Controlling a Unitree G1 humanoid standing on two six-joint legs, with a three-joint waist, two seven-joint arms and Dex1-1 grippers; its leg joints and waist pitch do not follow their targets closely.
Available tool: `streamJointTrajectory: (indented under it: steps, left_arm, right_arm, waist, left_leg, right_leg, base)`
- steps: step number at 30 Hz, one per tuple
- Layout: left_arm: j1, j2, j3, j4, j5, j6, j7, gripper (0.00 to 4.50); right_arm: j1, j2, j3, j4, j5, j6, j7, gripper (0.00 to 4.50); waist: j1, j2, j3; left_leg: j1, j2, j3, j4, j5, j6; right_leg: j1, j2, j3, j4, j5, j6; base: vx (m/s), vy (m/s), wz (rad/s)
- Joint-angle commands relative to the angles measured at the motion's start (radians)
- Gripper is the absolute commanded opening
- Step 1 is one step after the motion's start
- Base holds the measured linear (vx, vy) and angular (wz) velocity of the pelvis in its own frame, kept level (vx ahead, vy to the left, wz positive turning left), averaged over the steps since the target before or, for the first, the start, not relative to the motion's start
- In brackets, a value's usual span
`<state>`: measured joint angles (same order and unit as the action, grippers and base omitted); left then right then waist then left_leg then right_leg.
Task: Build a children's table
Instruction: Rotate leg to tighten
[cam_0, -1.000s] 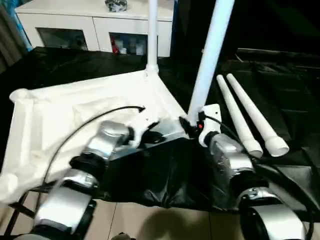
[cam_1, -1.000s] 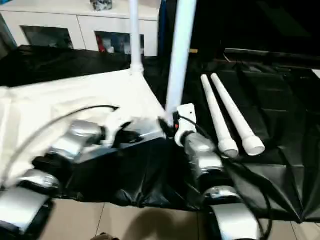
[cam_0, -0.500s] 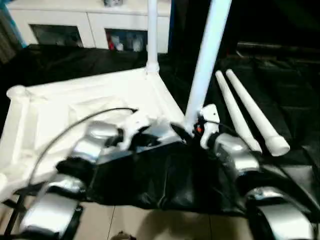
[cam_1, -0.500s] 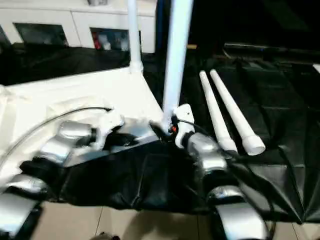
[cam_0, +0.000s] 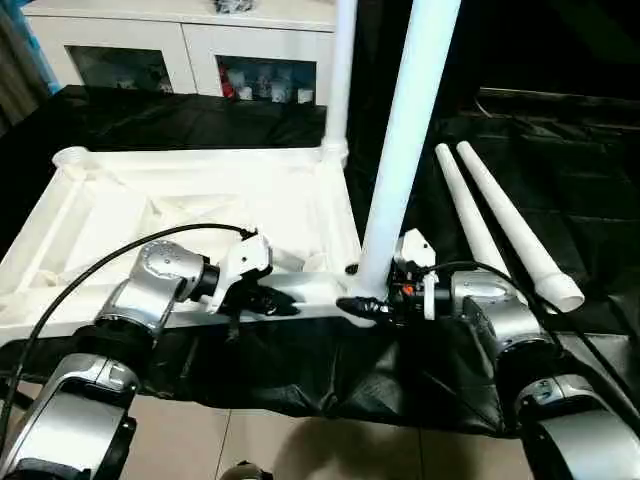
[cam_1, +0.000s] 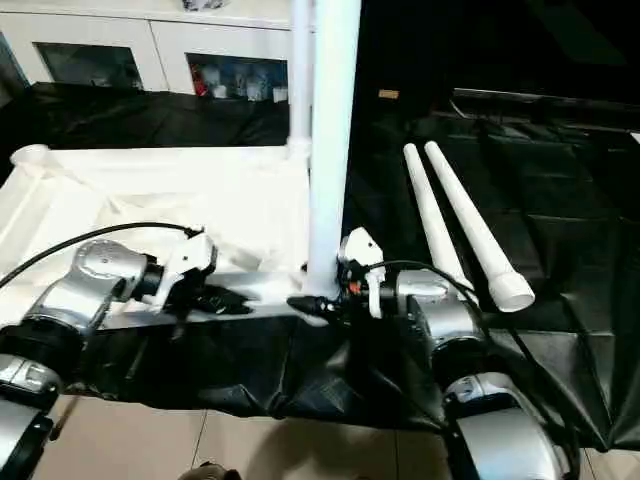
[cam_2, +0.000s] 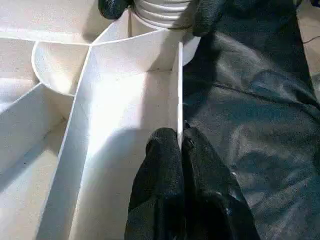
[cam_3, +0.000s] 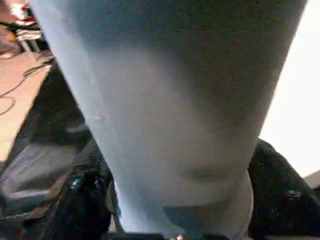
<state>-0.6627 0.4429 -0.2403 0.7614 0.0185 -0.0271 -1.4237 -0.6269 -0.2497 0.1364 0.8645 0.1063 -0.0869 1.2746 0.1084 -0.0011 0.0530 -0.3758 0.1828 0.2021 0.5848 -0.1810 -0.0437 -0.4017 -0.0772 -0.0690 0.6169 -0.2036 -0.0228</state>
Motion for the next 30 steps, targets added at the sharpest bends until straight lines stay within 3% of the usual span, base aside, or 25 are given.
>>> streamJointTrajectory:
  steps: [1,5,6,8,10,12,14,15,20,22,23,24,25,30]
  left_arm:
    - [0.006,-0.005,-0.025,-0.01,0.004,-0.005,-0.022,0.0]
    - [-0.002,-0.012,-0.02,0.01,0.012,0.004,0.011,0.0]
    - [-0.02,-0.036,-0.009,0.041,0.026,0.014,0.093,0.0]
    - [-0.026,-0.043,-0.006,0.051,0.032,0.017,0.119,0.0]
    - [-0.07,-0.099,0.014,0.111,0.05,0.078,0.276,0.0]
    - [-0.088,-0.137,0.025,0.13,0.049,0.101,0.344,0.0]
    - [-0.101,-0.175,0.024,0.135,0.051,0.118,0.387,0.0]
    - [-0.116,-0.221,0.023,0.145,0.055,0.137,0.443,0.0]
    - [-0.134,-0.291,0.015,0.162,0.065,0.141,0.514,0.0]
    - [-0.139,-0.303,0.008,0.169,0.074,0.128,0.524,0.0]
    - [-0.14,-0.305,0.003,0.169,0.078,0.117,0.518,0.0]
    - [-0.138,-0.301,0.0,0.166,0.079,0.105,0.506,0.0]
    - [-0.138,-0.301,0.0,0.166,0.079,0.105,0.506,0.0]
    - [-0.109,-0.244,0.005,0.128,0.057,0.036,0.39,0.0]
  right_arm:
    - [0.009,0.01,0.036,-0.017,-0.013,0.025,0.03,2.94]
    - [0.017,0.023,0.03,-0.021,-0.008,0.045,0.015,2.83]
    - [0.021,0.05,-0.006,-0.011,0.014,0.087,-0.057,2.82]
    - [0.021,0.057,-0.017,-0.007,0.02,0.094,-0.081,2.82]
    - [0.017,0.111,-0.059,0.05,-0.007,0.057,-0.33,2.81]
    - [0.014,0.14,-0.074,0.074,-0.021,0.053,-0.458,2.78]
    - [0.006,0.181,-0.096,0.097,-0.025,0.061,-0.595,2.77]
    - [-0.01,0.231,-0.118,0.124,-0.032,0.07,-0.747,2.77]
    - [-0.043,0.304,-0.122,0.154,-0.063,0.042,-0.905,2.77]
    - [-0.053,0.318,-0.111,0.157,-0.079,0.005,-0.91,2.77]
    - [-0.057,0.321,-0.112,0.158,-0.078,-0.017,-0.903,3.11]
    - [-0.062,0.317,-0.121,0.159,-0.067,-0.024,-0.891,3.31]
    - [-0.062,0.317,-0.121,0.159,-0.067,-0.024,-0.891,3.44]
    - [-0.071,0.246,-0.131,0.161,-0.054,-0.063,-0.79,3.8]
  waist:
    - [0.004,0.002,-0.068]
    - [0.004,0.003,-0.067]
    - [0.003,0.002,-0.066]
    - [0.005,0.002,-0.064]
    - [0.003,0.001,-0.059]
    - [-0.001,-0.002,-0.053]
    - [-0.003,-0.001,-0.052]
    - [-0.006,0.006,-0.052]
    - [-0.015,0.007,-0.051]
    - [-0.015,0.009,-0.055]
    - [-0.013,0.007,-0.057]
    - [-0.013,0.014,-0.058]
    - [-0.014,0.012,-0.058]
    - [-0.014,0.012,-0.061]
  left_leg:
    - [0.018,0.064,-0.024,-0.061,-0.131,0.082]
    - [0.019,0.064,-0.025,-0.062,-0.146,0.071]
    - [0.02,0.064,-0.024,-0.063,-0.151,0.066]
    - [0.021,0.064,-0.025,-0.065,-0.169,0.054]
    - [0.026,0.064,-0.027,-0.07,-0.223,0.018]
    - [0.036,0.061,-0.032,-0.075,-0.28,-0.019]
    - [0.035,0.062,-0.035,-0.079,-0.287,-0.03]
    - [0.036,0.061,-0.037,-0.081,-0.298,-0.035]
    - [0.044,0.058,-0.038,-0.086,-0.345,-0.042]
    - [0.04,0.057,-0.037,-0.086,-0.322,-0.033]
    - [0.038,0.057,-0.035,-0.086,-0.301,-0.025]
    - [0.036,0.057,-0.035,-0.085,-0.286,-0.016]
    - [0.035,0.057,-0.035,-0.086,-0.281,-0.012]
    - [0.026,0.056,-0.033,-0.081,-0.24,0.016]
  right_leg:
    - [0.051,-0.087,0.051,-0.054,-0.026,-0.282]
    - [0.051,-0.086,0.05,-0.056,-0.044,-0.281]
    - [0.049,-0.084,0.052,-0.059,-0.049,-0.279]
    - [0.049,-0.086,0.051,-0.061,-0.08,-0.275]
    - [0.045,-0.091,0.055,-0.073,-0.193,-0.253]
    - [0.038,-0.096,0.058,-0.087,-0.314,-0.225]
    - [0.038,-0.097,0.06,-0.092,-0.361,-0.2]
    - [0.036,-0.095,0.061,-0.094,-0.368,-0.188]
    - [0.033,-0.091,0.06,-0.102,-0.374,-0.178]
    - [0.039,-0.091,0.06,-0.098,-0.319,-0.182]
    - [0.042,-0.089,0.06,-0.095,-0.274,-0.188]
    - [0.045,-0.09,0.06,-0.091,-0.237,-0.196]
    - [0.046,-0.089,0.06,-0.091,-0.223,-0.198]
    - [0.056,-0.088,0.057,-0.082,-0.15,-0.224]
  base:
    - [0.0,0.0,0.0]
    - [0.0,0.0,0.0]
    - [0.0,0.0,0.0]
    - [0.0,0.0,0.0]
    - [0.0,0.0,0.0]
    - [0.0,0.0,0.0]
    - [0.0,0.0,0.0]
    - [0.0,0.0,0.0]
    - [0.0,0.0,0.0]
    - [0.0,0.0,0.0]
    - [0.0,0.0,0.0]
    - [0.0,0.0,0.0]
    - [0.0,0.0,0.0]
    - [0.0,0.0,0.0]
